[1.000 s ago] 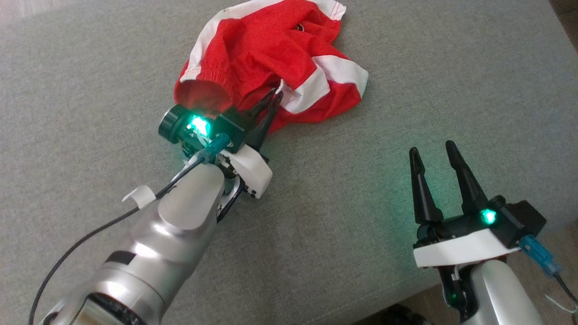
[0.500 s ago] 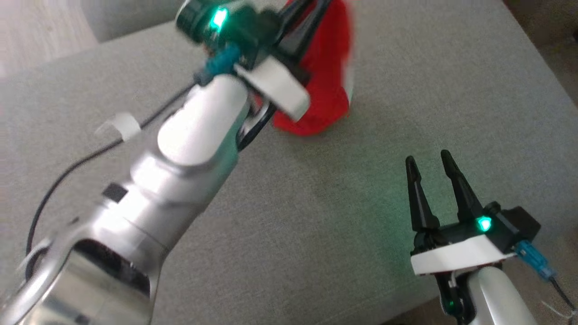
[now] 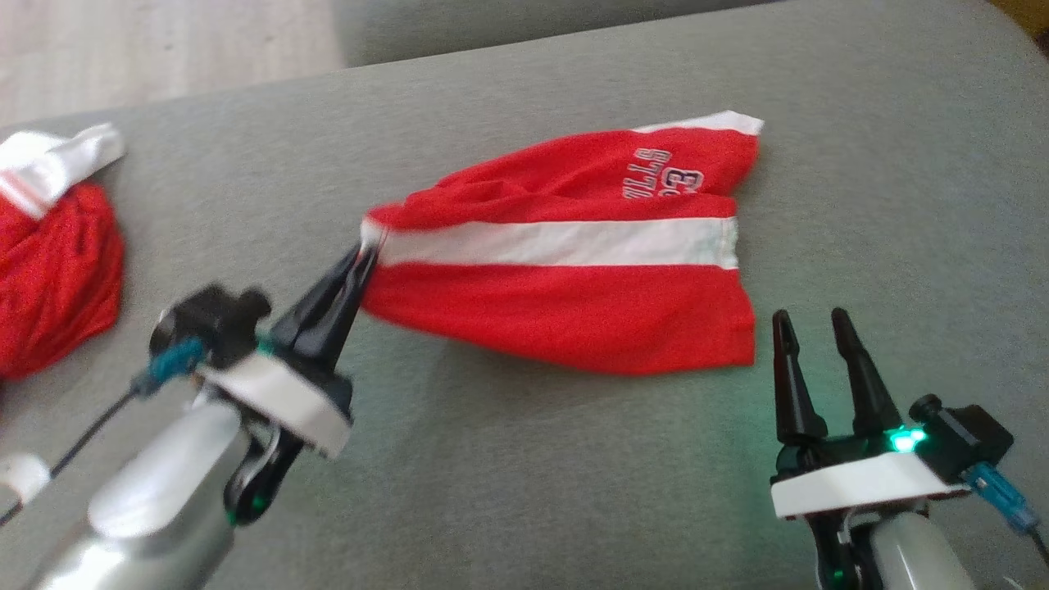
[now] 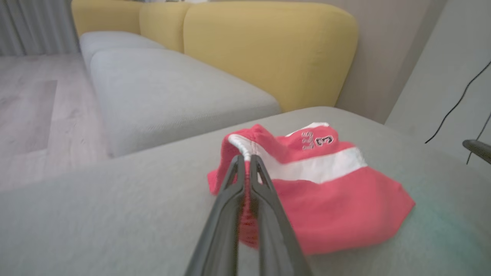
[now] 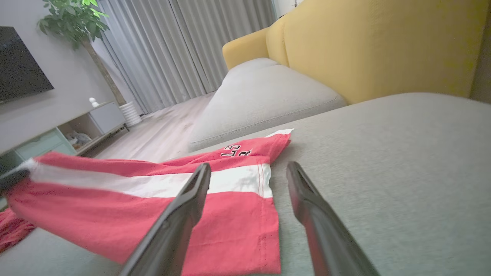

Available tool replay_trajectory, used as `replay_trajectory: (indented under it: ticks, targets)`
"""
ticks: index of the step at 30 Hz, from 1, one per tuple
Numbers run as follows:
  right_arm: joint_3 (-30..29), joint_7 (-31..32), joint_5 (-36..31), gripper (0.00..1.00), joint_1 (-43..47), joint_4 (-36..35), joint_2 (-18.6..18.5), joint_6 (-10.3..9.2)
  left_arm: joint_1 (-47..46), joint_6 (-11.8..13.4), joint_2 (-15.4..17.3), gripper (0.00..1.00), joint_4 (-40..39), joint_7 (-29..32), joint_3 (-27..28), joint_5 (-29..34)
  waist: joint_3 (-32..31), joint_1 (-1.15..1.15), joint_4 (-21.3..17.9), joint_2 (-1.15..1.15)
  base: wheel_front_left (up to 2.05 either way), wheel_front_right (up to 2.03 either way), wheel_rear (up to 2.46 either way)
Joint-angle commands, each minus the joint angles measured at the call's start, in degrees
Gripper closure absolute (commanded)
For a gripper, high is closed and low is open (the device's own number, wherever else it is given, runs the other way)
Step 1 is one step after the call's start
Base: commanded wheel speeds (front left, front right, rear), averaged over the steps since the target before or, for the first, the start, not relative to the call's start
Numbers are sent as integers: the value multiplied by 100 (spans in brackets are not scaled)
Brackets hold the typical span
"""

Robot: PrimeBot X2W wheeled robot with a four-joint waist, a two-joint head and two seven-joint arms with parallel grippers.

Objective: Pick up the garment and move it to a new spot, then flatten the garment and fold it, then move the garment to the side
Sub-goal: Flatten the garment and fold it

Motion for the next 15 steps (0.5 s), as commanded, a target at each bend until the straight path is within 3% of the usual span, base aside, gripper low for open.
replay_trajectory:
  ticks: [1,9,15]
  targets:
    - [148,-15,239,0,-34,-17,-28,-4,-158,35,288,100,-261,-134,331,-73,18,1,372,0,0,0,0]
    - [211,-15,604,0,-520,658,-28,-4,57,93,363,100,-243,-221,472,-42,127,1,820,0,0,0,0]
    - [681,-15,838,0,-1232,1605,-28,-4,-51,100,288,100,-5,-251,570,89,226,1,993,0,0,0,0]
